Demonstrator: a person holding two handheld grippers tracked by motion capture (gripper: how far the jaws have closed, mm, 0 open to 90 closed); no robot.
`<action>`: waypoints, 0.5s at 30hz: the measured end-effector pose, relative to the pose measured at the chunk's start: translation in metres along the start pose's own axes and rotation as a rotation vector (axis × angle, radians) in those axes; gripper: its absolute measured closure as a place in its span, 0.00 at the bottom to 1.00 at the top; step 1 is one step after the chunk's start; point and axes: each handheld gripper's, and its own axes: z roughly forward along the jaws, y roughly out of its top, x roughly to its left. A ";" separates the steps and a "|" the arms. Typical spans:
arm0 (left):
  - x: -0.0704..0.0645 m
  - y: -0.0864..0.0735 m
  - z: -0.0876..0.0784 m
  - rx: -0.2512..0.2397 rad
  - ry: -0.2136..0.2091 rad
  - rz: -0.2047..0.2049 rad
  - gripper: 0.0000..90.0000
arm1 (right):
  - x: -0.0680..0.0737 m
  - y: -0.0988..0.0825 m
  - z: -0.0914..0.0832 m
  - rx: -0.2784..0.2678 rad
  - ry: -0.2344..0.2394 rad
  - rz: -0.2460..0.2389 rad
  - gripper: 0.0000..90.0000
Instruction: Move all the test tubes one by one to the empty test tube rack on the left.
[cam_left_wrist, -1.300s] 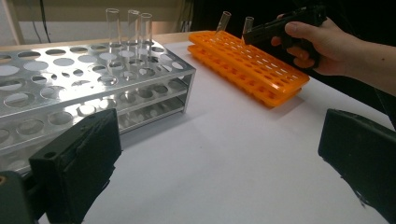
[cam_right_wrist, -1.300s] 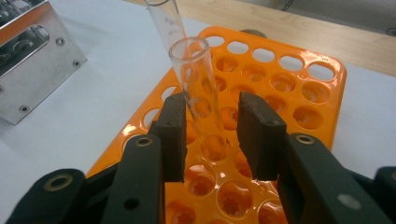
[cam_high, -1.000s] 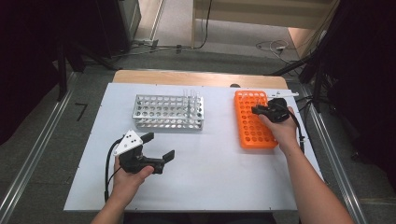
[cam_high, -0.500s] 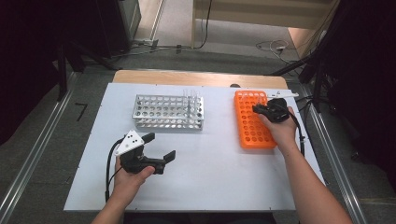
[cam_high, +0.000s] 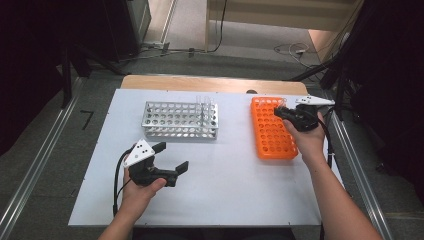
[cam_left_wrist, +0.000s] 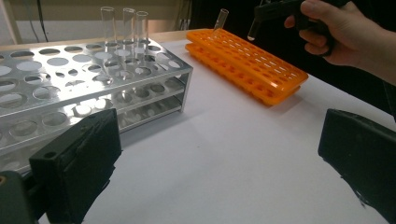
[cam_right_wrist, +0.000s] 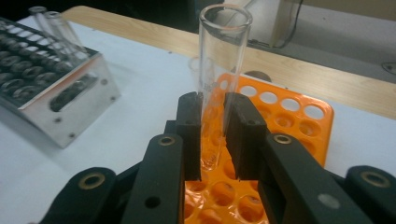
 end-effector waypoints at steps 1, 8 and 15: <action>0.000 0.000 0.000 0.000 -0.002 0.002 0.00 | 0.003 0.000 -0.003 -0.009 0.009 -0.002 0.82; -0.002 0.000 0.000 -0.002 0.000 0.003 0.00 | 0.029 -0.004 -0.020 -0.022 0.072 -0.047 0.82; -0.003 0.001 0.001 0.003 -0.002 0.007 0.00 | 0.056 -0.015 -0.030 -0.022 0.145 -0.065 0.82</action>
